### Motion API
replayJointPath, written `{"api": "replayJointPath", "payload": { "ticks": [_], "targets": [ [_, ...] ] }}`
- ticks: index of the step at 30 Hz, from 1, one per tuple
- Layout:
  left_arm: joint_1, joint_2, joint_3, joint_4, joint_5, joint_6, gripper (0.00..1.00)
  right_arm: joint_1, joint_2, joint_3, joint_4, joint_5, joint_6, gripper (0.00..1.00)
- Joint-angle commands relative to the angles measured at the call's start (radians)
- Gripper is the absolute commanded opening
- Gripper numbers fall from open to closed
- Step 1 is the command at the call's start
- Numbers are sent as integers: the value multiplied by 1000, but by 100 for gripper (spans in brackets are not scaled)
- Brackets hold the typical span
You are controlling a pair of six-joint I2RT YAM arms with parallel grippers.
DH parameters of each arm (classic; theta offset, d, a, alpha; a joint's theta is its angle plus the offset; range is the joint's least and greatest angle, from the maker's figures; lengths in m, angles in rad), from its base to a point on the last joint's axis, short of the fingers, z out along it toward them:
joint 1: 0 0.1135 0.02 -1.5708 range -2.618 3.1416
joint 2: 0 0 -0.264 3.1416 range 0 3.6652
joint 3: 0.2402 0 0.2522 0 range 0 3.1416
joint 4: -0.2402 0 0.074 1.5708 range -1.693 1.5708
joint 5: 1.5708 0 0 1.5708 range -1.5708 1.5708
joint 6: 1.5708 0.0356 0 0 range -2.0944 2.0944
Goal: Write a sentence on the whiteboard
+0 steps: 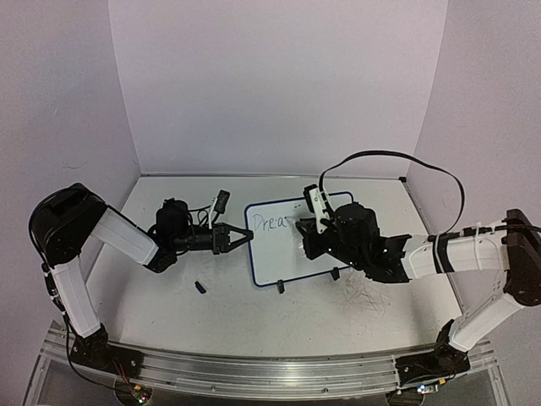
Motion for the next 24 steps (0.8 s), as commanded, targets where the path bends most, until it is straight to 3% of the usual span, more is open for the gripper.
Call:
{"api": "replayJointPath", "payload": {
  "ticks": [1,15,24],
  "targets": [
    [-3,-47,1,48,31,-7,0,-5,7,7,3,23,7,0],
    [-3,-48,1,46,31,-9,0,4,-13,-55,-23,1,53,0],
    [-3,-45,3,46,32,-10,0,3,-5,-12,4,30,39,0]
  ]
}}
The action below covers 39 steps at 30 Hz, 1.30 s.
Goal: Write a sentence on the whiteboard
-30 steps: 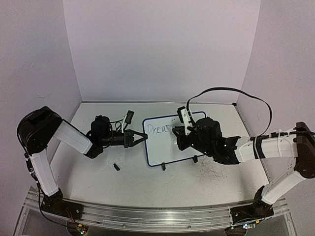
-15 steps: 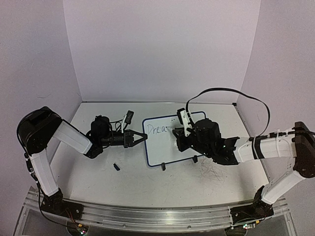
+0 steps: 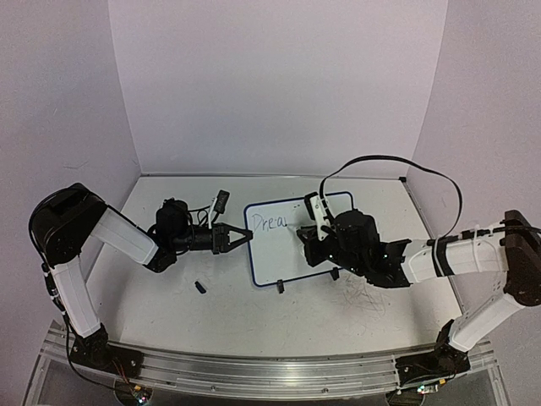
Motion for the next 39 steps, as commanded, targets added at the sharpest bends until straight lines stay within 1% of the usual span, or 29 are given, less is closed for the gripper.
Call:
{"api": "replayJointPath", "payload": {
  "ticks": [1,14,21,33,39],
  "targets": [
    [-3,-45,3,53,34,-5,0,-4,-2,35,7,42,1,0],
    [-3,-47,0,51,35,0,0,-26,20,76,31,64,-13,0],
    [-3,-47,-4,50,33,2,0,-25,5,62,9,63,-2,0],
    [-3,-46,-2,51,31,1,0,-24,-24,-19,-22,19,33,0],
    [-3,-45,0,50,31,-1,0,-24,-22,-18,-18,13,32,0]
  ]
}}
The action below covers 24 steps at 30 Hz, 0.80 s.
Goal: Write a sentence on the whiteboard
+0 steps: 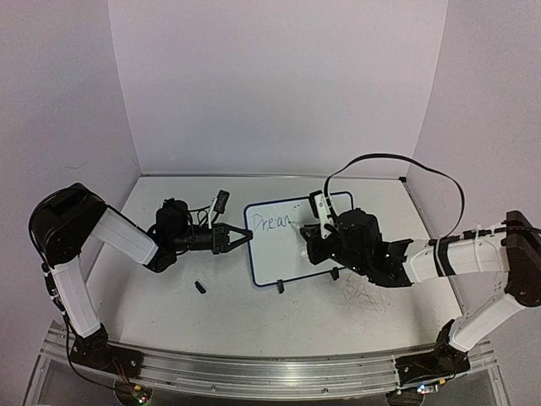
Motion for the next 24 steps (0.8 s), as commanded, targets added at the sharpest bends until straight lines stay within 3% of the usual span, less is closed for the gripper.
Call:
{"api": "replayJointPath", "payload": {
  "ticks": [1,24],
  "targets": [
    [-3,-45,0,51,31,-1,0,-9,-10,-4,-25,-1,10,0],
    [-5,-51,-8,52,28,0,0,-25,17,76,20,53,-14,0]
  ]
}}
